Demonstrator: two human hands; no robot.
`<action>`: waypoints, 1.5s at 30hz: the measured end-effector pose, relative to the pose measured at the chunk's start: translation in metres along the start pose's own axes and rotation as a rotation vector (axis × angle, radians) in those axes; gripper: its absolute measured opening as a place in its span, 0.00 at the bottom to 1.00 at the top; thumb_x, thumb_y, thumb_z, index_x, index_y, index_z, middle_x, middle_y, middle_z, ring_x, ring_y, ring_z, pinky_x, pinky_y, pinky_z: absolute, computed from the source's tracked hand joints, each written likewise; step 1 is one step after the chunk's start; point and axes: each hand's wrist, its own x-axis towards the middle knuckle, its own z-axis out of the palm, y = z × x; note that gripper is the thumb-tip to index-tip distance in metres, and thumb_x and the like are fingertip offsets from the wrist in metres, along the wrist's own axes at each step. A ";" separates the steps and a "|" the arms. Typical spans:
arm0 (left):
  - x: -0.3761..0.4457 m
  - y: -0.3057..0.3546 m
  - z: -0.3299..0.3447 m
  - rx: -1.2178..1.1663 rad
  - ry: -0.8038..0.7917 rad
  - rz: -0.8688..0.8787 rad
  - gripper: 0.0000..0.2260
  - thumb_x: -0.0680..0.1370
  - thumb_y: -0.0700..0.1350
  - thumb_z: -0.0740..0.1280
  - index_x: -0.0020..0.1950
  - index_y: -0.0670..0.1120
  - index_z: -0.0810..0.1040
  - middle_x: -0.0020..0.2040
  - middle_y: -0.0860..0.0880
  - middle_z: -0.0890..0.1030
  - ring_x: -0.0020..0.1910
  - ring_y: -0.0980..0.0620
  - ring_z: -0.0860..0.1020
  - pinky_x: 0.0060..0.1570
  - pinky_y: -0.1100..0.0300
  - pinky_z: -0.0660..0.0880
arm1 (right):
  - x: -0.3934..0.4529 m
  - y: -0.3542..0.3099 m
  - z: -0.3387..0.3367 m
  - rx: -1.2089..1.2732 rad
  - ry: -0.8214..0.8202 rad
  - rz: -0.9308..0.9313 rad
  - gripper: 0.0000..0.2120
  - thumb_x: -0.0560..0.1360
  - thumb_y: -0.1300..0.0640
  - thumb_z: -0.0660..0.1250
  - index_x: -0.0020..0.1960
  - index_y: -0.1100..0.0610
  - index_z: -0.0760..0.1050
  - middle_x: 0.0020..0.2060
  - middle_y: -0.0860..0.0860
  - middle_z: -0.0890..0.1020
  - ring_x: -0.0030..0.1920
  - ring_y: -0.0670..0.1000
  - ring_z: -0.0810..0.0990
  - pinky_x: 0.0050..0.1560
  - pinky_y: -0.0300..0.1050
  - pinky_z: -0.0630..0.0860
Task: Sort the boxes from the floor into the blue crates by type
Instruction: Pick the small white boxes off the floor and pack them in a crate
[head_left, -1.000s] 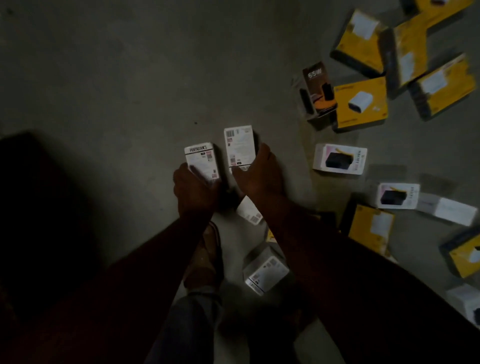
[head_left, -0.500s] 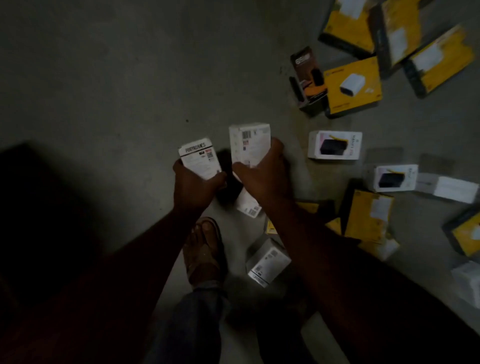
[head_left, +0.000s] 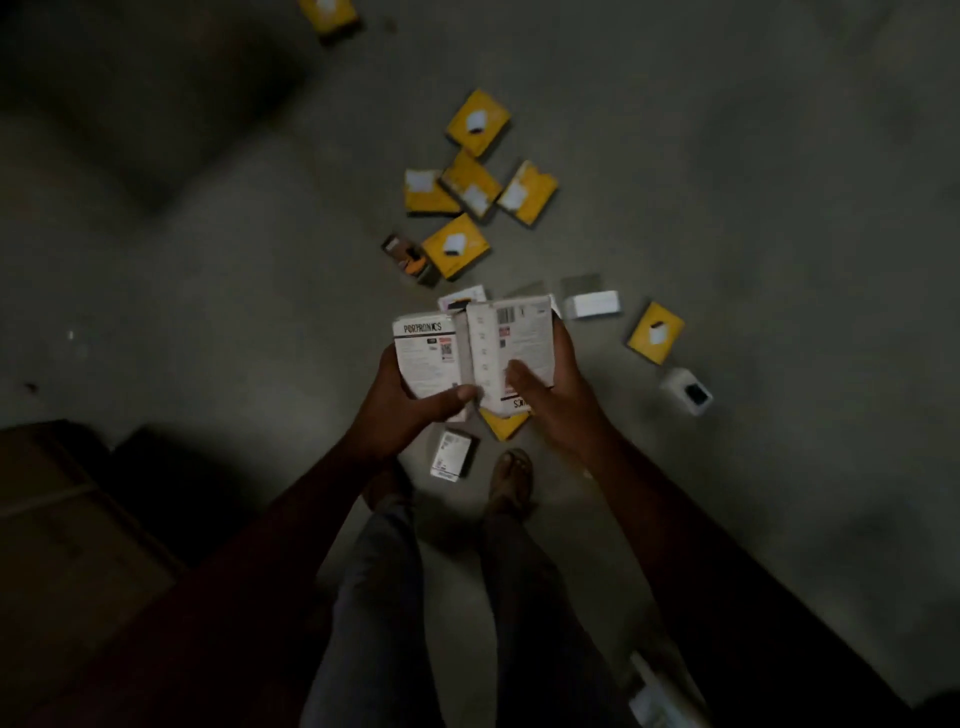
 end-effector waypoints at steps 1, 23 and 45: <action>-0.012 0.027 0.013 0.036 -0.057 0.040 0.22 0.73 0.35 0.76 0.65 0.43 0.77 0.59 0.44 0.84 0.58 0.45 0.83 0.52 0.50 0.81 | -0.023 -0.018 -0.017 0.010 0.026 -0.030 0.37 0.80 0.66 0.68 0.81 0.53 0.52 0.67 0.45 0.74 0.61 0.31 0.76 0.56 0.31 0.76; -0.367 0.111 0.346 0.634 -1.574 0.333 0.39 0.72 0.34 0.76 0.76 0.48 0.61 0.67 0.47 0.76 0.62 0.58 0.79 0.54 0.62 0.79 | -0.650 -0.031 -0.013 0.512 1.532 -0.056 0.37 0.76 0.63 0.73 0.77 0.48 0.57 0.61 0.52 0.81 0.58 0.53 0.85 0.49 0.52 0.85; -0.850 0.015 0.552 0.421 -2.301 0.613 0.35 0.73 0.38 0.74 0.76 0.50 0.62 0.65 0.56 0.75 0.64 0.59 0.77 0.51 0.64 0.80 | -1.082 0.075 0.055 0.242 2.157 0.166 0.36 0.79 0.52 0.72 0.80 0.42 0.56 0.67 0.46 0.78 0.64 0.49 0.80 0.52 0.49 0.84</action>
